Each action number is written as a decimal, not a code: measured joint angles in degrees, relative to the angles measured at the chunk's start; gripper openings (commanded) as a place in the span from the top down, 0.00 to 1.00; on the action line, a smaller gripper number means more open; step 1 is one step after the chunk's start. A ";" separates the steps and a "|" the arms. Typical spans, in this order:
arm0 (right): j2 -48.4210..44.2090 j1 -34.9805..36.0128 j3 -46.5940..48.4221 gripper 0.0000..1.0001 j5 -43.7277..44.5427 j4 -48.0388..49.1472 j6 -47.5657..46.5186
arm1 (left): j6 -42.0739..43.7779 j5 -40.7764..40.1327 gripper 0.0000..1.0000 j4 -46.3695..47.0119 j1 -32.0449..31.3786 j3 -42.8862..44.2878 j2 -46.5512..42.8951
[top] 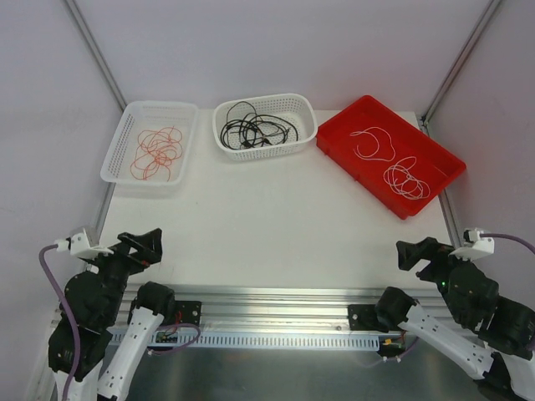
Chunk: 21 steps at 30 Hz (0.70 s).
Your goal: Untangle the cables
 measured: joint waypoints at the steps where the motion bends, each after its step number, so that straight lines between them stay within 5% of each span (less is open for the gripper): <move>1: -0.98 0.00 0.00 0.03 0.09 -0.13 0.22 | -0.35 -0.50 0.01 -0.31 0.00 -0.24 -1.11; 21: -4.24 0.00 -0.09 0.03 1.03 -1.60 3.23 | -6.27 -5.84 0.01 -1.16 0.00 -8.79 -1.90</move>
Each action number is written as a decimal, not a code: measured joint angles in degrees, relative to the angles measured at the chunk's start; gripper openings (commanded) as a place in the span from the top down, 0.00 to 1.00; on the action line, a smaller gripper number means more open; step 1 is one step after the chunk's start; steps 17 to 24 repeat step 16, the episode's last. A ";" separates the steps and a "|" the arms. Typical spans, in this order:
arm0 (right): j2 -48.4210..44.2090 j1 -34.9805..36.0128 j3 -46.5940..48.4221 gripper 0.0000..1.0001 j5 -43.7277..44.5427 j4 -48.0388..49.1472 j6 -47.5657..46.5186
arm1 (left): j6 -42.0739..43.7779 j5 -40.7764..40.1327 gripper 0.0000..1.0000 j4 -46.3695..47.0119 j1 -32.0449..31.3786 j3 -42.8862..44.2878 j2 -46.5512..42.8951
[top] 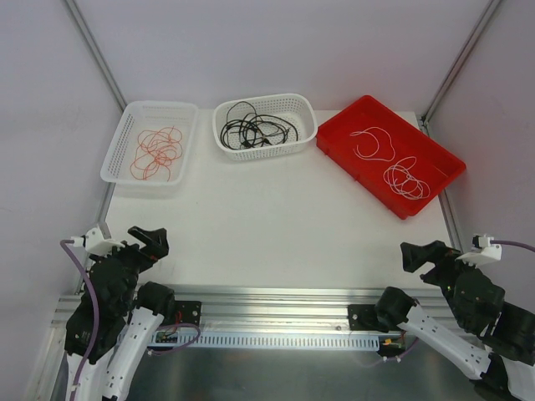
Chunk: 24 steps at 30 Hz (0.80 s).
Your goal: Untangle the cables
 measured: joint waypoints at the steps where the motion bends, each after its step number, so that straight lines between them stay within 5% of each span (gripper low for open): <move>1: 0.00 0.00 0.00 0.03 0.00 0.00 0.02 | -0.04 -0.04 0.01 0.02 0.00 -0.02 0.00; 24: 0.00 0.00 -0.26 0.03 0.17 -0.39 0.90 | -0.68 -1.25 0.01 0.11 0.00 -1.53 0.00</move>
